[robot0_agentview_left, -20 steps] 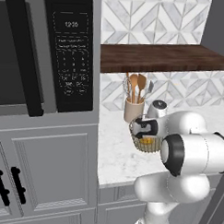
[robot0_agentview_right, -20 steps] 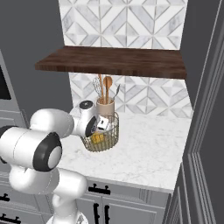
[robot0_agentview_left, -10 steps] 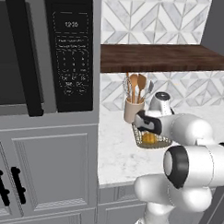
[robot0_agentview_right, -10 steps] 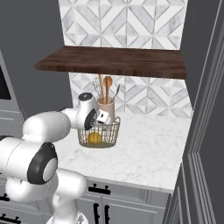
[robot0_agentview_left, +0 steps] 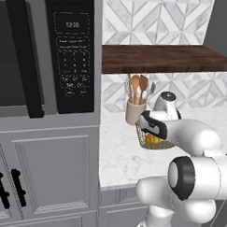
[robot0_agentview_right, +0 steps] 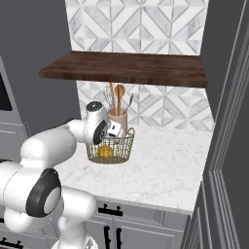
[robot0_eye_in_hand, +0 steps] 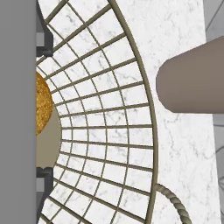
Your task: Open the cabinet, pick up the bread from the cabinet and place it in the basket. Then move the basket to the dining counter.
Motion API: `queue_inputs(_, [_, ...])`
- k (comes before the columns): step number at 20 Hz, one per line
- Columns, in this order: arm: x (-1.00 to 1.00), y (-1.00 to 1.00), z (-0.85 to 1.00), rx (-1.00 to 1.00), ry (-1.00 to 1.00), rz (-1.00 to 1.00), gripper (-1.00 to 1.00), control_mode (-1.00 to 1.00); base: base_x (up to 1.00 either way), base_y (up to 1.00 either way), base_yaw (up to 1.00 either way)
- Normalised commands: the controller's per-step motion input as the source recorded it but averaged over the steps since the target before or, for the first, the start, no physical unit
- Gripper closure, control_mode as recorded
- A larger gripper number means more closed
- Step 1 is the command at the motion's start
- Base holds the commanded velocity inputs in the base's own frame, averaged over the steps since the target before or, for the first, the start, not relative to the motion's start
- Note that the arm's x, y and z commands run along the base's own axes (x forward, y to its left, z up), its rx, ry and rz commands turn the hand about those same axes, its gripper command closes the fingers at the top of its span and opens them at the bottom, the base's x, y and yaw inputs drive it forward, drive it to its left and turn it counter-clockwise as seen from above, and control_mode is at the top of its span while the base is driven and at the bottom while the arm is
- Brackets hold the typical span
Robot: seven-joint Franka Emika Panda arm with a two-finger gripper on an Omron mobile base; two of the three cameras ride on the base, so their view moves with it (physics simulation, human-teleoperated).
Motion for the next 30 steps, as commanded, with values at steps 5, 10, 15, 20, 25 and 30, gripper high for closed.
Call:
queue_inputs(5, [0.06, -0.02, -0.22, 0.0, -0.09, 0.0, -1.0, -1.0, 0.0, 0.0, 0.0])
queue_inputs(10, [0.23, -0.08, -0.97, 0.01, 0.0, 0.0, -1.0, -1.0, 0.0, 0.0, 0.0])
queue_inputs(15, [0.01, -0.04, -0.33, 0.05, 0.0, 0.0, -1.0, -1.0, 0.0, 0.0, 0.0])
queue_inputs(20, [-0.27, -0.01, 0.32, 0.01, -0.02, 0.0, -1.0, -1.0, 0.0, 0.0, 0.0])
queue_inputs(25, [-0.37, -0.01, 0.47, 0.0, -0.07, -0.02, -1.0, -1.0, 0.0, 0.0, 0.0])
queue_inputs(30, [-0.5, -0.3, 0.5, 0.0, 0.03, -0.15, -1.0, -1.0, 0.0, 0.0, 0.0])
